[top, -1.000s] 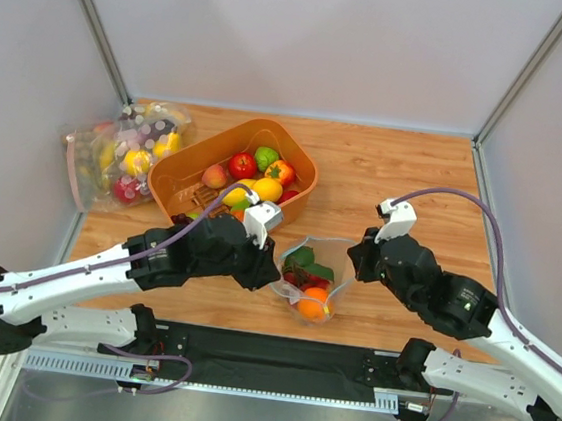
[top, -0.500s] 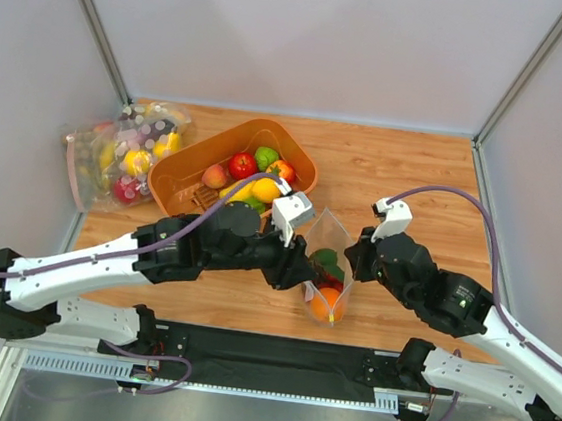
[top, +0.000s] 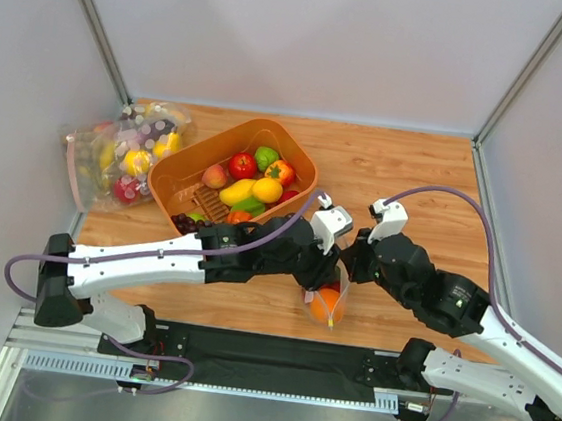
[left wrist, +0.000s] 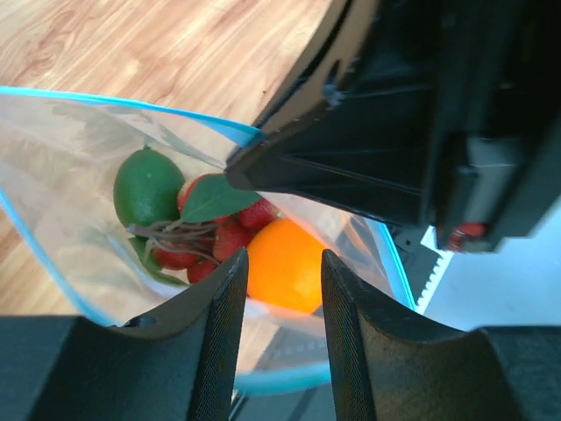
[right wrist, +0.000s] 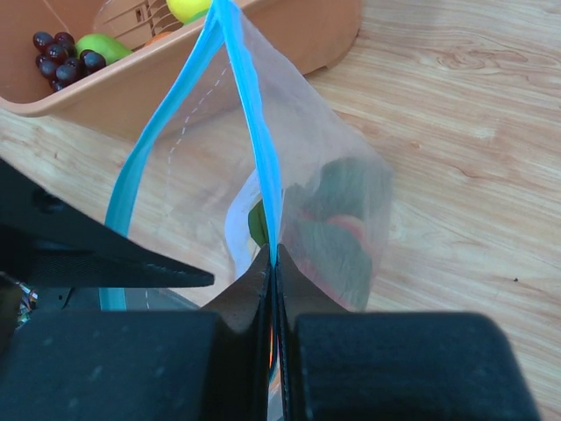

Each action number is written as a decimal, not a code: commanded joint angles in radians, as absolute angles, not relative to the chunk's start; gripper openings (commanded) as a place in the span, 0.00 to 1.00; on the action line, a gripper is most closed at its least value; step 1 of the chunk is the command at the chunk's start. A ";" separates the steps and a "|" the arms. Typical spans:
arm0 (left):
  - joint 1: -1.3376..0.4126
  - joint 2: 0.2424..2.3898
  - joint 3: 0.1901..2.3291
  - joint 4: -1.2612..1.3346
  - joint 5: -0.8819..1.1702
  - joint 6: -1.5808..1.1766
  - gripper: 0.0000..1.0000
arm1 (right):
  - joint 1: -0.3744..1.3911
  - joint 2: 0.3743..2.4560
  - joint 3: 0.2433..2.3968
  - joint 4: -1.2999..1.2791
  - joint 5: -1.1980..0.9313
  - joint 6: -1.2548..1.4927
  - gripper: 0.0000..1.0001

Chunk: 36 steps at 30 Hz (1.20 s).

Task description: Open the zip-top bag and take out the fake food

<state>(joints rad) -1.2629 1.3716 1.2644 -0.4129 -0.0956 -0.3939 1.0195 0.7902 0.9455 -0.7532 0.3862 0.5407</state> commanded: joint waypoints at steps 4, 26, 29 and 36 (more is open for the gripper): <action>-1.270 1.413 1.213 -0.371 -0.127 -0.394 0.47 | 1.017 0.775 0.930 -0.698 0.367 0.561 0.00; -1.336 1.404 1.025 -0.247 -0.055 -0.511 0.66 | 1.020 0.746 0.891 -0.698 0.373 0.584 0.00; -1.336 1.394 1.026 -0.227 -0.075 -0.511 0.80 | 1.019 0.736 0.891 -0.709 0.371 0.584 0.00; -1.336 1.445 1.054 -0.206 -0.107 -0.477 0.92 | 1.019 0.706 0.882 -0.709 0.348 0.595 0.00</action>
<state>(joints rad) -1.3285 1.4326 1.0225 -0.2493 -0.0933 -0.4919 1.0183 0.7261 0.8890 -0.7246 0.3561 0.5774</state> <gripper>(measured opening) 0.914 0.006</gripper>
